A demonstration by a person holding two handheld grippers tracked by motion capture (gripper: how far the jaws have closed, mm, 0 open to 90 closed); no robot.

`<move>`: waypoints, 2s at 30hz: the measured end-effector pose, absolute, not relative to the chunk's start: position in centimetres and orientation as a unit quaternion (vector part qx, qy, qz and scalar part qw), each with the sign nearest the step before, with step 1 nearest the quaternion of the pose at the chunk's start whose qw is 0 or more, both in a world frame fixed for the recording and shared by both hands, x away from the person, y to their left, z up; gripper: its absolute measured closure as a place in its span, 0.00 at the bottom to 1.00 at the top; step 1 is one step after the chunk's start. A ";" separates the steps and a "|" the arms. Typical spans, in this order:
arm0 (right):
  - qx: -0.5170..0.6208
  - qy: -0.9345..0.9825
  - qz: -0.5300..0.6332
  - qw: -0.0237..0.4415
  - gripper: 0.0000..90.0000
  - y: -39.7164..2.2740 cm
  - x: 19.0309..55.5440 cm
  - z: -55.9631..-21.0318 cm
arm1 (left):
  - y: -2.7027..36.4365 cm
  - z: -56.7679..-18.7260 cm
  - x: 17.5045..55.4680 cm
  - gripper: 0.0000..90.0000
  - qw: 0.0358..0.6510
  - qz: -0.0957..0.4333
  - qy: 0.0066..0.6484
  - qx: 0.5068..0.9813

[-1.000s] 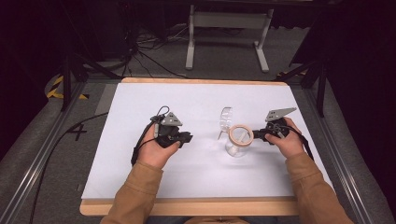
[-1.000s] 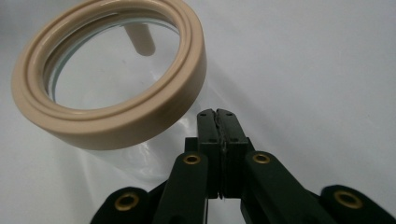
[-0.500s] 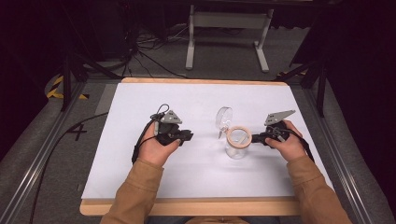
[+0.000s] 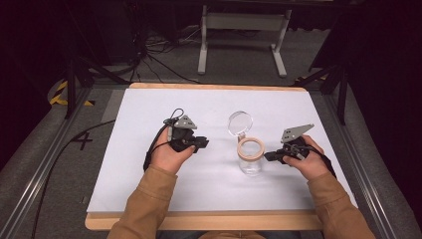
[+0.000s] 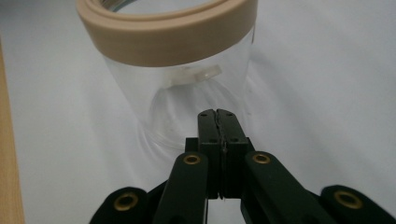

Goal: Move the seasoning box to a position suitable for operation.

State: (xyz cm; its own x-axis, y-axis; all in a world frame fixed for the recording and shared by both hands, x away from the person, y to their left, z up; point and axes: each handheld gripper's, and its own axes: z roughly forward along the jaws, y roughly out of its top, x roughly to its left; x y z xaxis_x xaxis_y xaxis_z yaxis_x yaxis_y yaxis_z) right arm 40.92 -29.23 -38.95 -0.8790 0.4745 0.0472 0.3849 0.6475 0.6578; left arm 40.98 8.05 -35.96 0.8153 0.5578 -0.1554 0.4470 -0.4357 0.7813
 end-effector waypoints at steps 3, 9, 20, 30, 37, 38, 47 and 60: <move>0.232 0.908 0.344 0.062 1.00 -29.1 40.7 -38.9 | 8.0 -35.9 41.0 0.90 0.439 0.063 0.295 0.846; 0.224 0.913 0.335 0.057 1.00 -28.8 40.1 -38.9 | 7.9 -36.0 41.1 0.90 0.439 0.063 0.295 0.846; 0.232 0.916 0.323 0.041 1.00 -29.2 39.7 -39.3 | 8.0 -36.0 41.1 0.90 0.439 0.061 0.295 0.847; 0.240 0.907 0.339 0.063 1.00 -30.1 39.7 -38.0 | 8.6 -35.7 41.0 0.89 0.445 0.063 0.301 0.841; 0.273 0.878 0.380 0.102 0.95 -31.9 39.8 -35.3 | 10.1 -35.7 40.4 0.88 0.439 0.075 0.305 0.842; 0.273 0.878 0.380 0.102 0.95 -31.9 39.8 -35.3 | 10.6 -35.6 40.3 0.88 0.438 0.078 0.309 0.841; 0.319 0.853 0.393 0.129 0.85 -35.2 40.5 -34.4 | 12.9 -36.0 40.2 0.86 0.429 0.087 0.332 0.835; 0.407 0.822 0.371 0.146 0.81 -39.7 41.8 -35.8 | 15.3 -37.2 41.2 0.85 0.415 0.084 0.371 0.827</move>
State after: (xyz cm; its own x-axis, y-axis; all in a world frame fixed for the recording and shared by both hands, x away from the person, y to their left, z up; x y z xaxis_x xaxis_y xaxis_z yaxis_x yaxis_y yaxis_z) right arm 41.80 -39.73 -35.84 -0.6260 0.7773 0.0620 0.5601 0.3929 0.7294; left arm 41.24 15.29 -37.22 0.7108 0.6828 -0.1690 0.5439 -0.3811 0.7476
